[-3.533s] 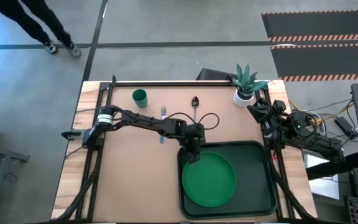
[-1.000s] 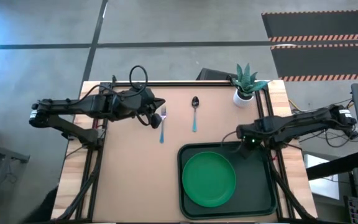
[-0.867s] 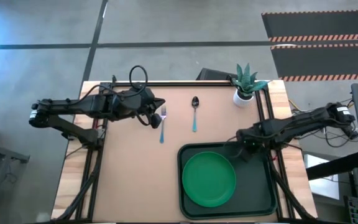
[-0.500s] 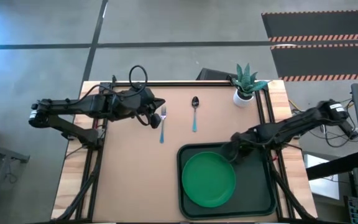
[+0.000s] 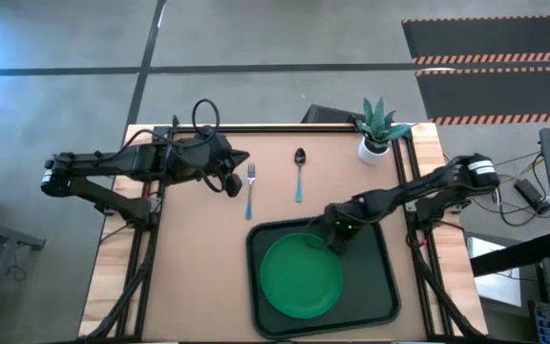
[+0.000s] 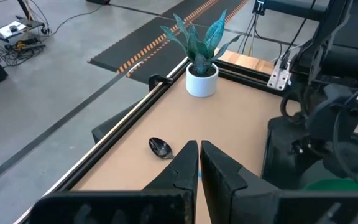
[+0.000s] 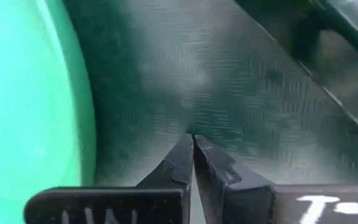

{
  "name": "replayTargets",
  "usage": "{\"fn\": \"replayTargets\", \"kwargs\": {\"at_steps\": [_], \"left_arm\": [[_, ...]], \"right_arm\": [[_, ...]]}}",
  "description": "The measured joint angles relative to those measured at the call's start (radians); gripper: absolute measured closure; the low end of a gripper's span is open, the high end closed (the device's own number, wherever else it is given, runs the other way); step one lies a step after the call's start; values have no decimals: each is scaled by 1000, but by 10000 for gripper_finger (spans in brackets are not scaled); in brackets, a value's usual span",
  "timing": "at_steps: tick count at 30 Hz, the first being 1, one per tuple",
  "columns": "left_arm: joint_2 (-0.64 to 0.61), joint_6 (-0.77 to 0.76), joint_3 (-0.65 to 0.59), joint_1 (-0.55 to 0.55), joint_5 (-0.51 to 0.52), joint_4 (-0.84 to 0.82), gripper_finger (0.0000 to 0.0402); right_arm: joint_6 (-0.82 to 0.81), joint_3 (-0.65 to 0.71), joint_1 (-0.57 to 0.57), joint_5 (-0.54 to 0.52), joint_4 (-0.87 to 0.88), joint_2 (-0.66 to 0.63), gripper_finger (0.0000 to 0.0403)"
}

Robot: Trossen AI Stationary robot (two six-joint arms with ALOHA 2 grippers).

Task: Pick and place plate/cup/fork/spoon on tray
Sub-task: Adjust the green tray

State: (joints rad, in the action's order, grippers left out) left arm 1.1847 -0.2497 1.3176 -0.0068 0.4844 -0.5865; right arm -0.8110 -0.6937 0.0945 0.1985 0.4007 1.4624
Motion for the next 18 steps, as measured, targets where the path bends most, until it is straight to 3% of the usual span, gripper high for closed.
{"fn": "replayTargets", "kwargs": {"at_steps": [8, 18], "left_arm": [[1, -2, -3, 0, -41, -15, 402], [4, -6, -15, 0, -13, -44, 402]], "right_arm": [[120, -73, -40, -37, 42, 17, 394], [58, -71, -43, -191, 278, -230, 394]]}}
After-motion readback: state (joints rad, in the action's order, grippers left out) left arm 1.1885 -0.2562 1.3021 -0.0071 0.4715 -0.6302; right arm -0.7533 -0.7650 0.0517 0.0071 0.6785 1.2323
